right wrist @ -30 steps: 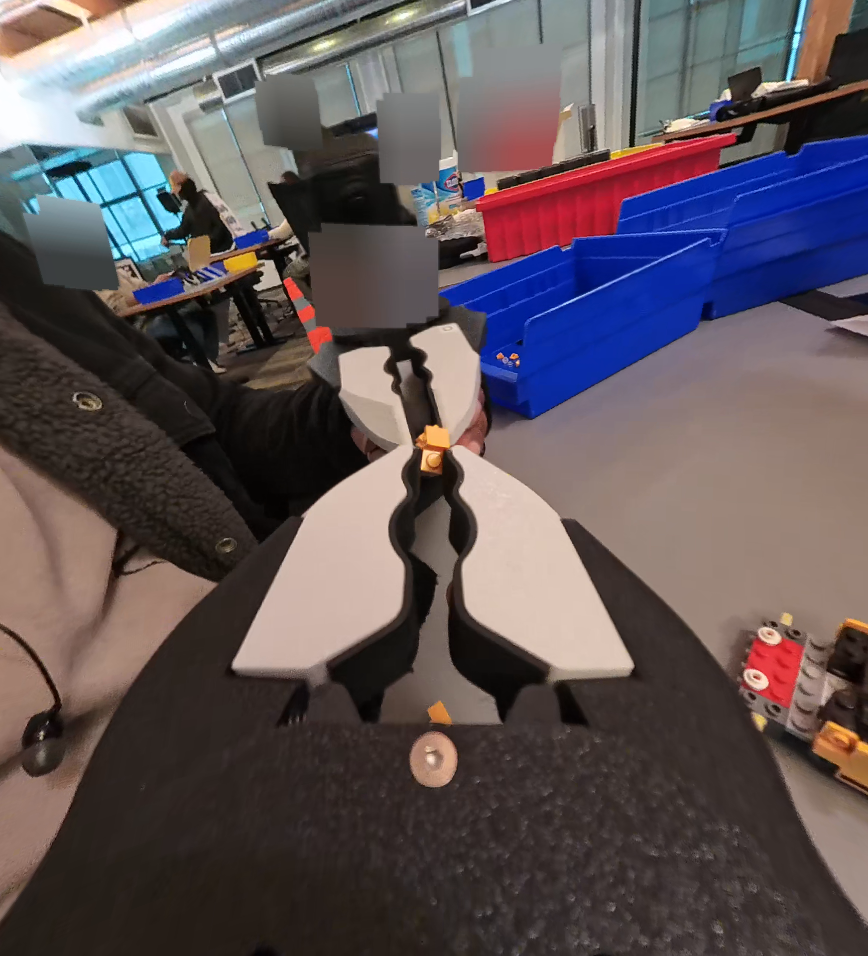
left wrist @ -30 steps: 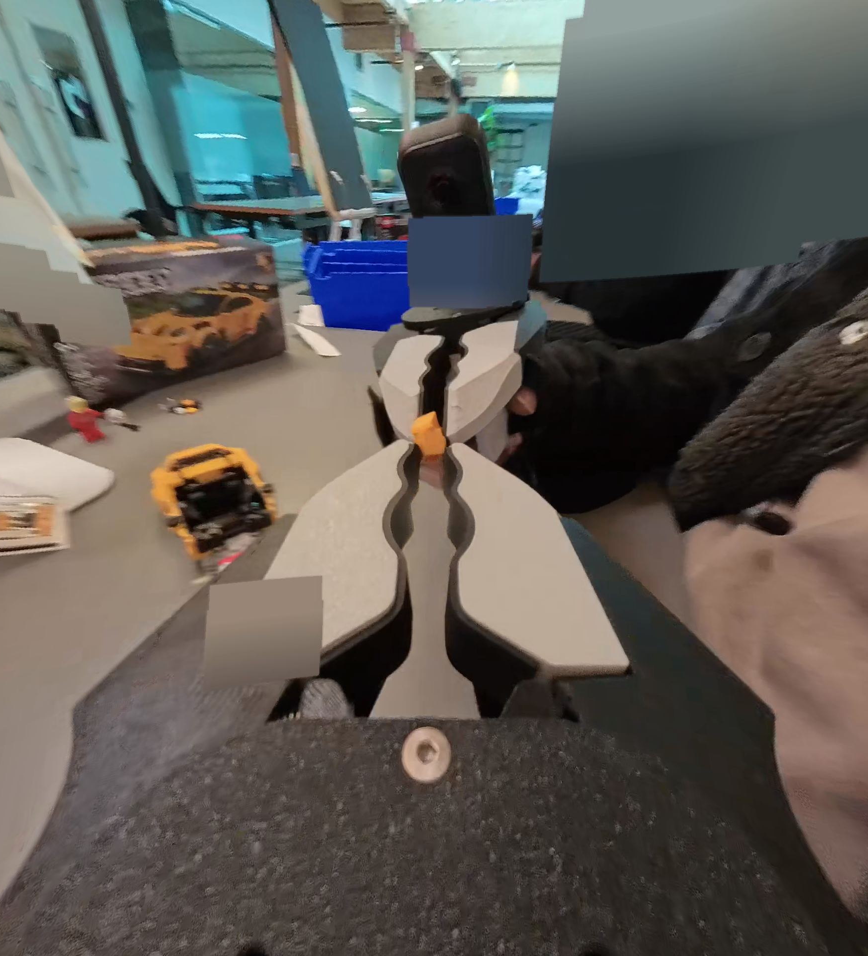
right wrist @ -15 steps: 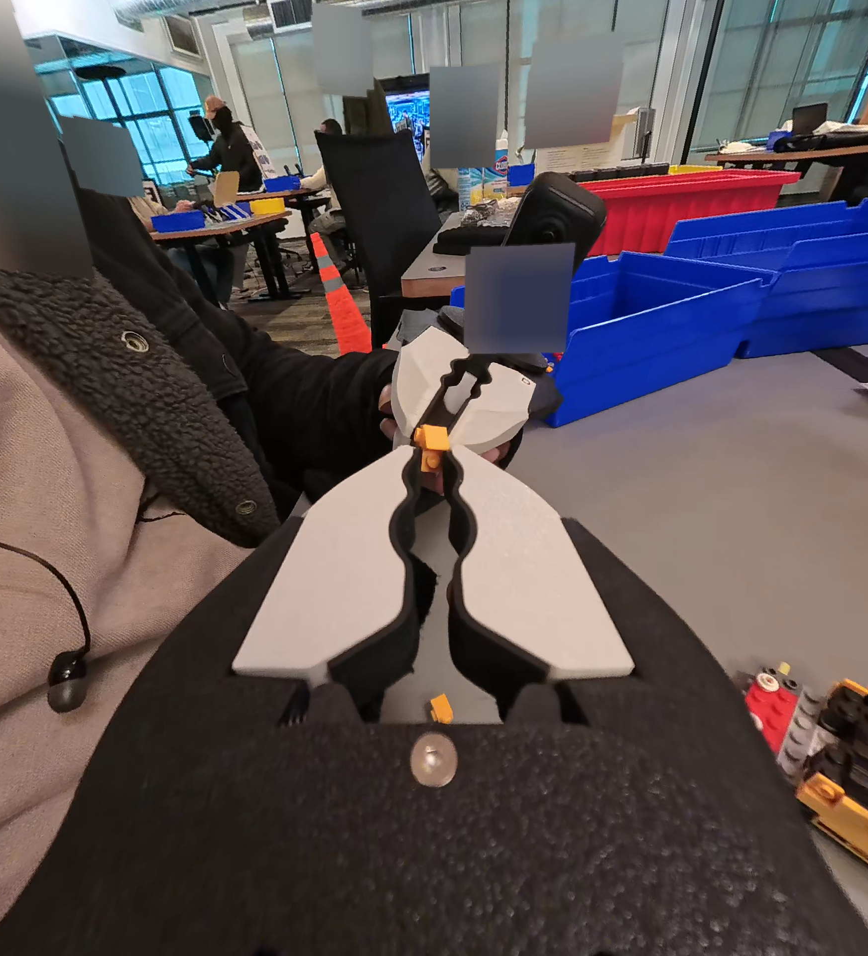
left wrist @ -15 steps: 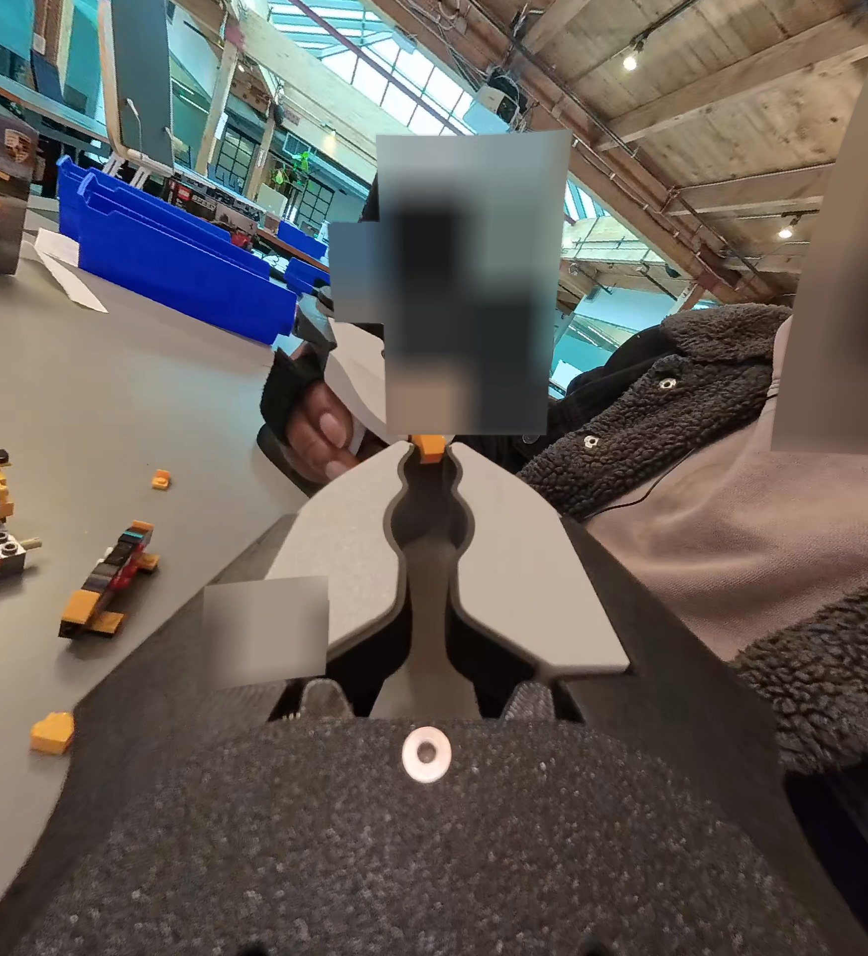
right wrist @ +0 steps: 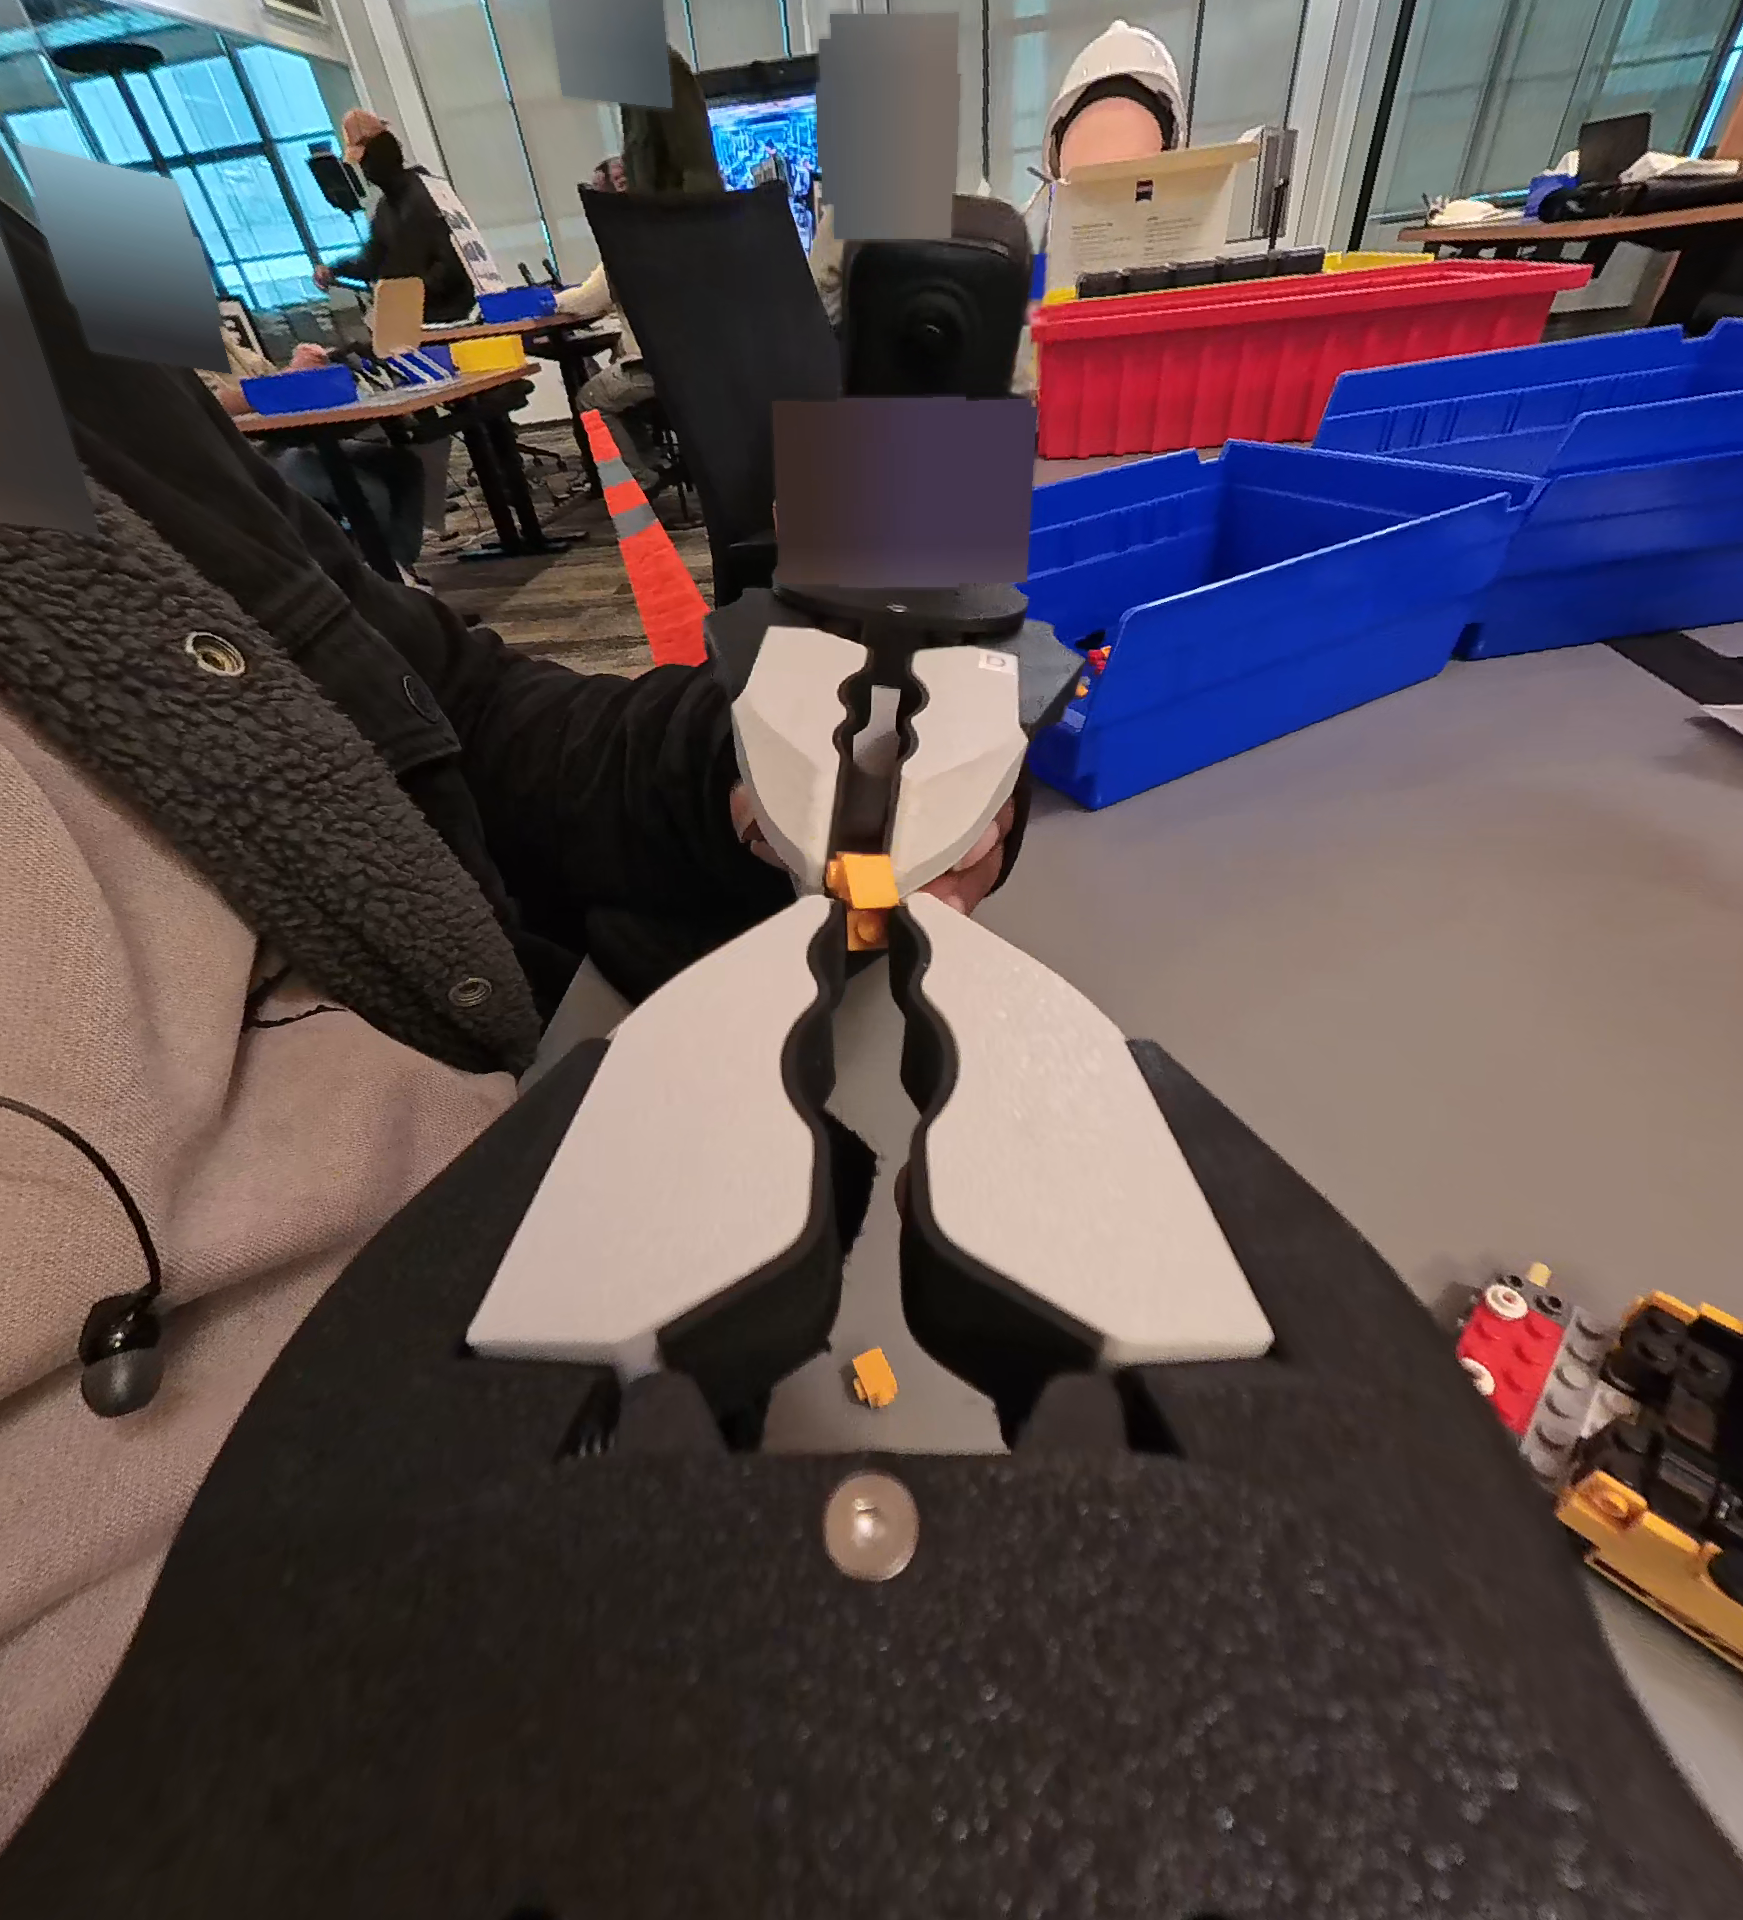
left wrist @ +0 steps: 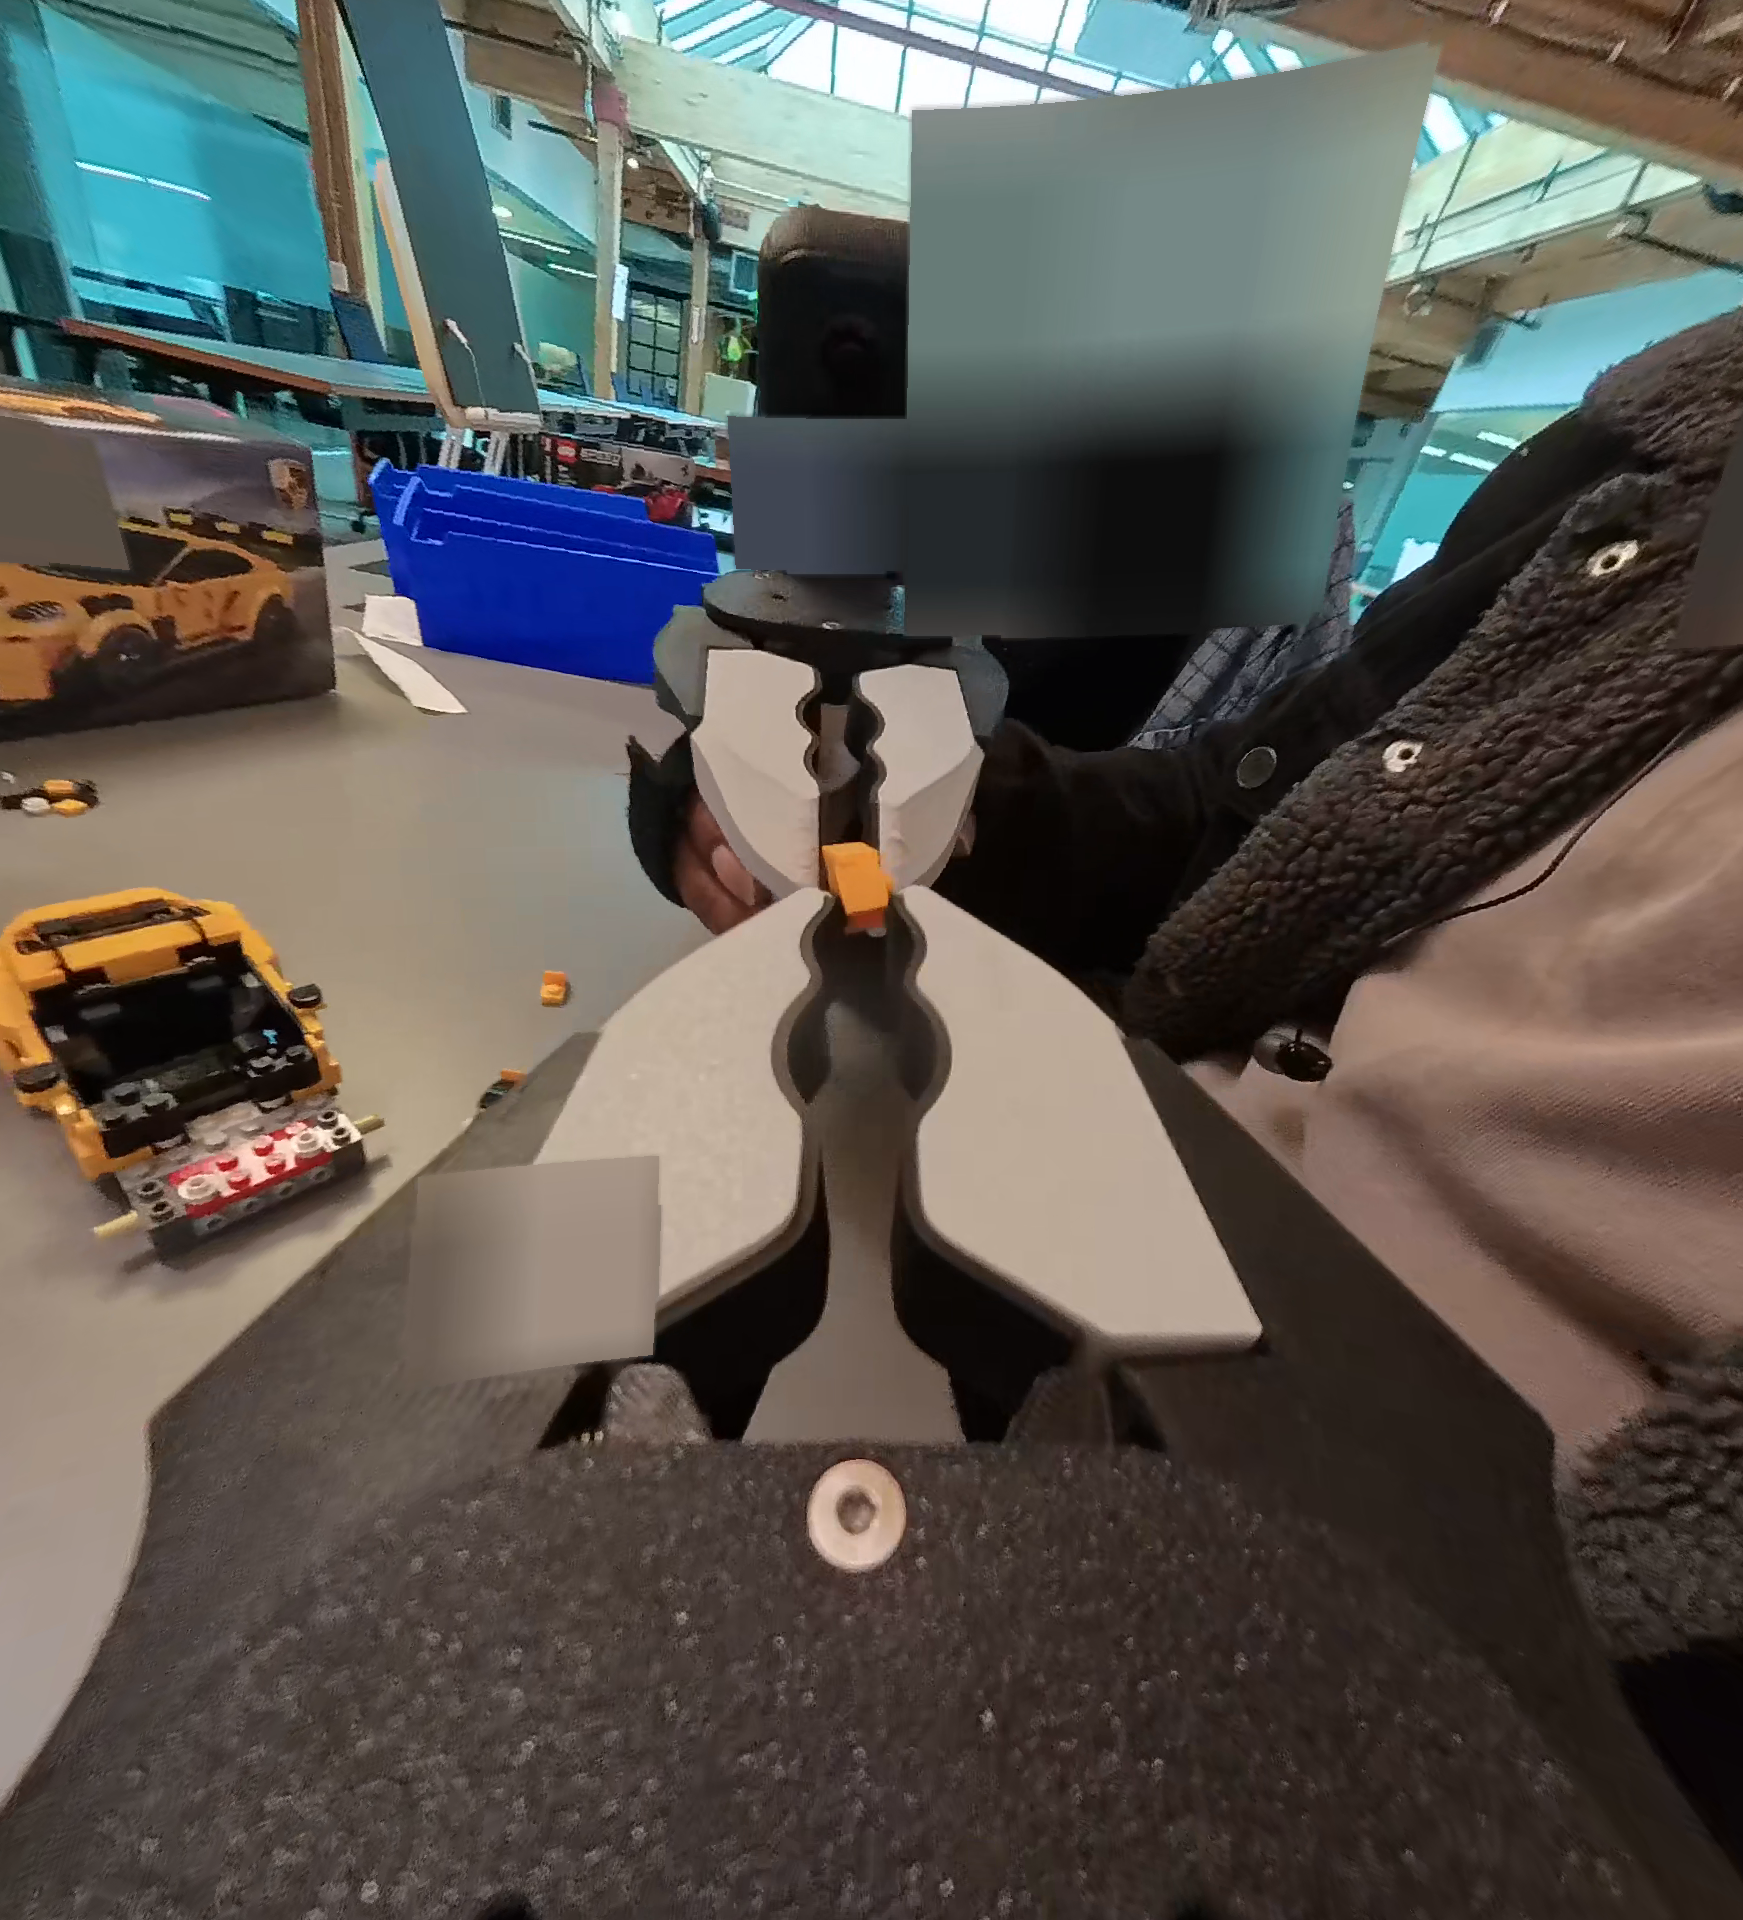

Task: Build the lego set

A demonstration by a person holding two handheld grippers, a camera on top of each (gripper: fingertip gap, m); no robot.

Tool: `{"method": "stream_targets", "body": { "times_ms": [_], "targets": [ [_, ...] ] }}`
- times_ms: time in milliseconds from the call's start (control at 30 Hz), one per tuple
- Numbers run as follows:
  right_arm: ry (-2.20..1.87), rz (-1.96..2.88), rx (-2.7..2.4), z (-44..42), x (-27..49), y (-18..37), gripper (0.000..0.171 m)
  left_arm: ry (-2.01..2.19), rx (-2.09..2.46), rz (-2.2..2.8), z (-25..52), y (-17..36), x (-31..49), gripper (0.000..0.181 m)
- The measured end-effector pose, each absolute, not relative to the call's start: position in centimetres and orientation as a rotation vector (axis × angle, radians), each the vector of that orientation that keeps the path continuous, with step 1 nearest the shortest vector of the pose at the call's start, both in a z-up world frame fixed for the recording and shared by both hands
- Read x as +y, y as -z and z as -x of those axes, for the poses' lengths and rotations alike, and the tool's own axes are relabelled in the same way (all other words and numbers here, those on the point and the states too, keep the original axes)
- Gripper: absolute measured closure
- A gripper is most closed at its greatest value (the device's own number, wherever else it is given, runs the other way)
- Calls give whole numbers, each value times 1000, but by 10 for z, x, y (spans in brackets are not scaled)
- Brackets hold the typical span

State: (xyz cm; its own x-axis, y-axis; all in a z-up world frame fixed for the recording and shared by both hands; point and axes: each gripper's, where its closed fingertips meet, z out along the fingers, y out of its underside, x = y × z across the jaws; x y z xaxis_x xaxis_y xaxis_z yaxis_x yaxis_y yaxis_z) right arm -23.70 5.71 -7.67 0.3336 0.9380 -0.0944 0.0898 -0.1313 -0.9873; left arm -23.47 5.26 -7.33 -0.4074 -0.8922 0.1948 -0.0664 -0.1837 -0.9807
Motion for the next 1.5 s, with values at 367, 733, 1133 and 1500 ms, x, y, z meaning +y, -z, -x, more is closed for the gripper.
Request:
{"method": "stream_targets", "body": {
  "times_ms": [367,733,1133,1500],
  "targets": [
    [-981,1522,-973,236,58,77,163,1516,1457,1077,234,74,53,173],
    [-979,1529,-962,236,59,77,163,1537,1434,1083,234,72,55,173],
    [-884,1651,-1051,235,61,100,163,1524,1491,1210,229,89,58,173],
    [-723,1737,-1171,230,60,120,163,1421,1604,1290,225,113,56,173]
  ]
}}
